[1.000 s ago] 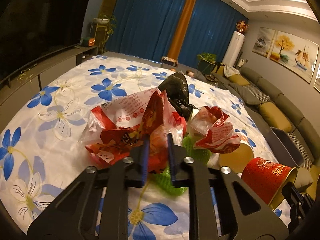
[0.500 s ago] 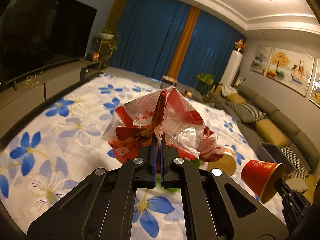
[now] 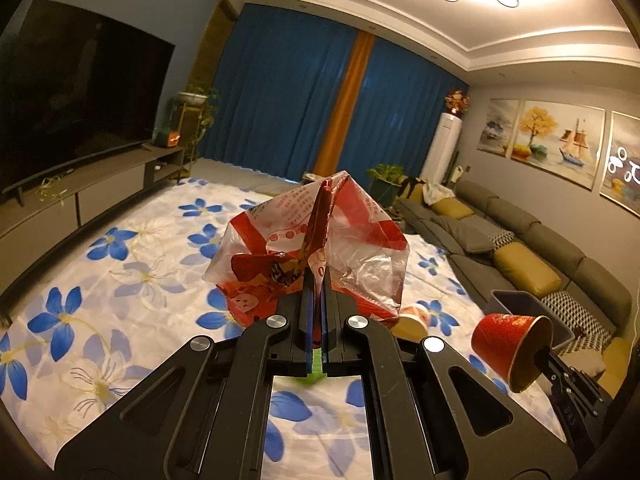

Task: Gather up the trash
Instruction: 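Carry the red wrapper and red cup over the grey bin with both tools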

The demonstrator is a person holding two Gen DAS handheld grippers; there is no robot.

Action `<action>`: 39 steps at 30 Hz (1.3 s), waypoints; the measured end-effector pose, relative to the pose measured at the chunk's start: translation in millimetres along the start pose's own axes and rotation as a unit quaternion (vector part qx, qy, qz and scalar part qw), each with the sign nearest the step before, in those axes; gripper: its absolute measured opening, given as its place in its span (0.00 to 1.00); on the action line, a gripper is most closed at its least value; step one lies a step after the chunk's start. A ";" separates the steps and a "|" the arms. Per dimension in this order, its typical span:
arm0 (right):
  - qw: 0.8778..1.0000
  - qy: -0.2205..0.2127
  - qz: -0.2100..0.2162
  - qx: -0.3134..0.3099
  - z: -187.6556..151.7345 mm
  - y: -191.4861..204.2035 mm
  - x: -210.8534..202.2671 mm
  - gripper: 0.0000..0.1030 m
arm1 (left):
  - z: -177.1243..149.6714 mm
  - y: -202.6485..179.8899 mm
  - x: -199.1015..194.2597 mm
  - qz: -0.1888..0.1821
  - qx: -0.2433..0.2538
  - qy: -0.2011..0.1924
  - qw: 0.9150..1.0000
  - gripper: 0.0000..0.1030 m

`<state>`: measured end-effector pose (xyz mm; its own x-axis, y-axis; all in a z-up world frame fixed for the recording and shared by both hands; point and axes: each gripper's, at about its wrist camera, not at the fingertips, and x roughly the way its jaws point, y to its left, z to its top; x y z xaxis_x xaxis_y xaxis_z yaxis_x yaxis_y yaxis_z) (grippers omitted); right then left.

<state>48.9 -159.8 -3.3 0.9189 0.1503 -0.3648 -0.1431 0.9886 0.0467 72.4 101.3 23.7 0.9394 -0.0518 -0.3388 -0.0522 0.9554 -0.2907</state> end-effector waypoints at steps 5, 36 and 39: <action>1.000 -0.009 -0.009 0.011 2.9 -15.4 -7.2 0.04 | 0.4 -22.3 3.0 -0.025 0.020 -0.001 0.999 0.01; 0.982 -0.067 -0.155 0.089 36.5 -182.8 -8.7 0.04 | -34.3 -266.5 95.2 -0.236 0.165 0.039 0.957 0.01; 0.978 -0.069 -0.169 0.101 38.5 -199.8 -4.0 0.04 | -37.1 -292.4 108.0 -0.257 0.170 0.041 0.950 0.01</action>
<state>88.0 -357.5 24.6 0.9439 -0.1993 -0.2631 0.2399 0.9617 0.1324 176.6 -194.5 38.8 0.7806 -0.5468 -0.3029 0.5324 0.8355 -0.1363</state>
